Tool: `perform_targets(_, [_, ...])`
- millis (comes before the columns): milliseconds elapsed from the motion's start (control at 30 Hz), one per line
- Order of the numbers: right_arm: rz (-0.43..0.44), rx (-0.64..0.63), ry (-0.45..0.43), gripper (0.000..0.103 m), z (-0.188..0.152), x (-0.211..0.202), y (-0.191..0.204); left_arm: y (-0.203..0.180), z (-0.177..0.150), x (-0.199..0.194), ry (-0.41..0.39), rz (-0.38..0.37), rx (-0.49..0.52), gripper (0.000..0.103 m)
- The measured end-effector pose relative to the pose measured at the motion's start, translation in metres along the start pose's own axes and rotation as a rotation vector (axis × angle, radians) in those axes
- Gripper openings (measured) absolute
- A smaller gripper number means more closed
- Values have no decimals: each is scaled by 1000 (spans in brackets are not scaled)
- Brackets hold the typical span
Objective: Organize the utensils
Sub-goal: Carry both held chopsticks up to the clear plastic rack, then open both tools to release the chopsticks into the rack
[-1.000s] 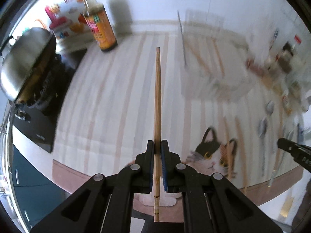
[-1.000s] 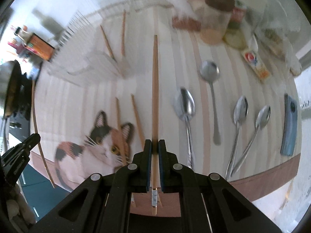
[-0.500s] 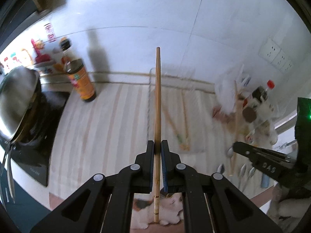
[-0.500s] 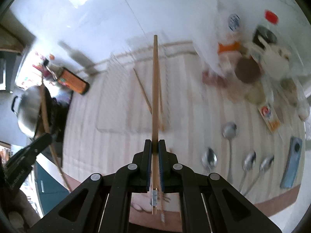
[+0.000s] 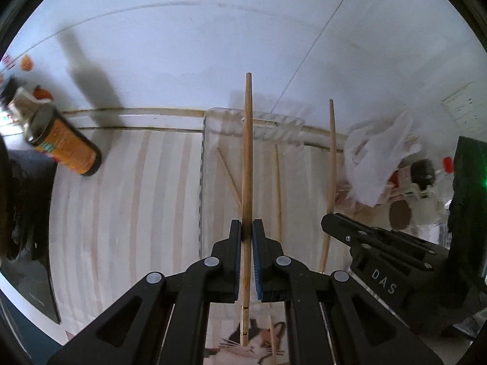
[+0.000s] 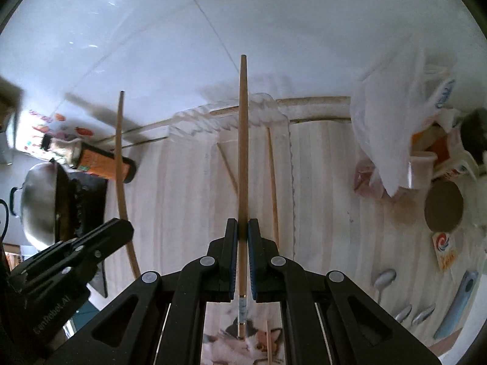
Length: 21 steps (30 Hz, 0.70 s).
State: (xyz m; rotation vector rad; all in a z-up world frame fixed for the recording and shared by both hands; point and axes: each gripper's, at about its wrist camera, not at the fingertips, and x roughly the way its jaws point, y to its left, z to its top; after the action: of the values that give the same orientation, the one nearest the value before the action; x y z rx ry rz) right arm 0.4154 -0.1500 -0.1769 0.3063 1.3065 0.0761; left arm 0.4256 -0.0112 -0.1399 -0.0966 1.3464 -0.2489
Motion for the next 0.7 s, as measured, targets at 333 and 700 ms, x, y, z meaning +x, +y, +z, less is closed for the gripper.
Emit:
perform_targets(333, [-26, 35, 51, 21, -1, 19, -23, 17, -6, -5, -26, 86, -32, 18])
perform_targets(700, [-111, 51, -98, 48, -77, -37, -63, 32, -92, -48, -282, 305, -34, 102])
